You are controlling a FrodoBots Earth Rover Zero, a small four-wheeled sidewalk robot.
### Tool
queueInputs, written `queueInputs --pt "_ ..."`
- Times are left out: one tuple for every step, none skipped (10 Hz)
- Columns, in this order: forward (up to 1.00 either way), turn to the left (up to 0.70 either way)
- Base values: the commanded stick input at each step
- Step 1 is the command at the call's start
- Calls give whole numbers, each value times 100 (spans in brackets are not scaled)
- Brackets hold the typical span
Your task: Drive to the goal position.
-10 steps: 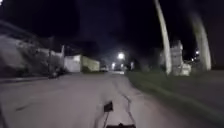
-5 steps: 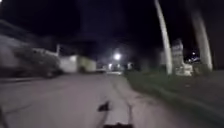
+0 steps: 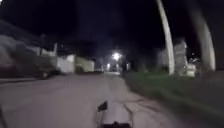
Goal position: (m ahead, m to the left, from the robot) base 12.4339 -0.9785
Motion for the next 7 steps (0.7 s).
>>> queueInputs --pt "70 0" --pt "70 0" --pt "70 0" --pt "70 0" --pt "70 0" --pt "70 0" --pt "70 0"
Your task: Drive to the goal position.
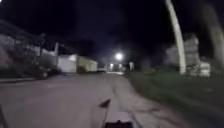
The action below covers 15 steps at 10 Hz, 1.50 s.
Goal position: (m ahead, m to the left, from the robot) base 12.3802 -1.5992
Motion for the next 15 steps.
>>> queueInputs --pt "70 0" --pt "70 -1" --pt "70 -35" --pt "70 -35" --pt "70 -35" --pt "70 -35" --pt "70 -35" --pt "70 -20" --pt "70 0" --pt "70 0" --pt "70 0" --pt "70 0" --pt "70 0" --pt "70 0" --pt "70 0"
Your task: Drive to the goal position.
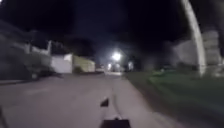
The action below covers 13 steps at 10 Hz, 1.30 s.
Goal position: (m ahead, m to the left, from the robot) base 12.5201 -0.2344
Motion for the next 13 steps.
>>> queueInputs --pt "70 0" --pt "70 0" --pt "70 0" --pt "70 0" --pt "70 0" --pt "70 0" --pt "70 -2" --pt "70 -25" --pt "70 -35" --pt "70 -35" --pt "70 -24" --pt "70 -6" --pt "70 0"
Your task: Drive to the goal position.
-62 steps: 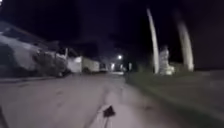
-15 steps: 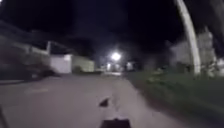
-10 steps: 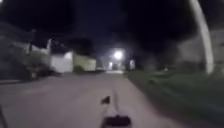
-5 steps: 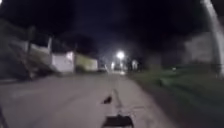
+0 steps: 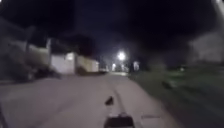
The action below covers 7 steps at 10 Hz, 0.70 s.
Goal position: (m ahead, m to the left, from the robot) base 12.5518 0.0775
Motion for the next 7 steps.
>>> queueInputs --pt "70 -2" --pt "70 -14" --pt "70 -24" --pt "70 -34" --pt "70 -35" --pt "70 -35" --pt "70 -35"
